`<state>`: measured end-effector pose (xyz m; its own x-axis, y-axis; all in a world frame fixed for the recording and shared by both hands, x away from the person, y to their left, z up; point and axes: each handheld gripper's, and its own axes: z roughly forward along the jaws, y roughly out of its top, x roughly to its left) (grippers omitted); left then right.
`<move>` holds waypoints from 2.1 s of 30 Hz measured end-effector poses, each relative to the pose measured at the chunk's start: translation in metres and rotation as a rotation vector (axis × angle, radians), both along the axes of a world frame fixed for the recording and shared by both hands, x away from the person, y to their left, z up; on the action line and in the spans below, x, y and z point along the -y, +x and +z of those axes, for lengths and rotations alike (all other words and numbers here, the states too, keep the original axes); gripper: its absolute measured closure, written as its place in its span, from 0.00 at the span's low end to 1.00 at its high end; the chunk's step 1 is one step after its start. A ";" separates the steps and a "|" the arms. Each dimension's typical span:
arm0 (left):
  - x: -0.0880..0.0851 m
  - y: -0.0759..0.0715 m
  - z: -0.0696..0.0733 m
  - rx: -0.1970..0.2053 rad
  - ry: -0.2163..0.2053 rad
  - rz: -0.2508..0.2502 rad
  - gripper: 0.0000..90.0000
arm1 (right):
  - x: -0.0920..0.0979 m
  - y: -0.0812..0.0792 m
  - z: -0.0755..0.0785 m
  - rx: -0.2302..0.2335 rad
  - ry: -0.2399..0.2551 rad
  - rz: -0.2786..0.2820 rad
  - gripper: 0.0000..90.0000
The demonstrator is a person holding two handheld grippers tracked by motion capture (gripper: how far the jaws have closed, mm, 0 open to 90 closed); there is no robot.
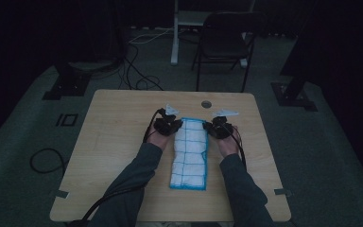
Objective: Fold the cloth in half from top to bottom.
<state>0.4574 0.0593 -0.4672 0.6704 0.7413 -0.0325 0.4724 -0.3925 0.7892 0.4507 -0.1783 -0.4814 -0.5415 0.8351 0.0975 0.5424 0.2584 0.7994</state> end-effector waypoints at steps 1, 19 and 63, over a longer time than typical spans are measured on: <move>-0.001 -0.001 0.002 0.006 0.000 -0.005 0.95 | 0.000 0.000 0.001 0.005 -0.001 0.001 0.94; -0.008 -0.028 0.010 0.060 -0.026 -0.048 0.95 | 0.001 -0.031 0.013 0.061 0.019 0.029 0.94; -0.024 -0.087 0.009 0.094 -0.109 -0.077 0.95 | 0.000 -0.079 0.017 0.109 0.030 0.077 0.94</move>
<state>0.3707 0.0829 -0.4586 0.7293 0.6828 -0.0444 0.3661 -0.3346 0.8683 0.3717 -0.1785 -0.4642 -0.6129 0.7880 0.0590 0.4311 0.2709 0.8607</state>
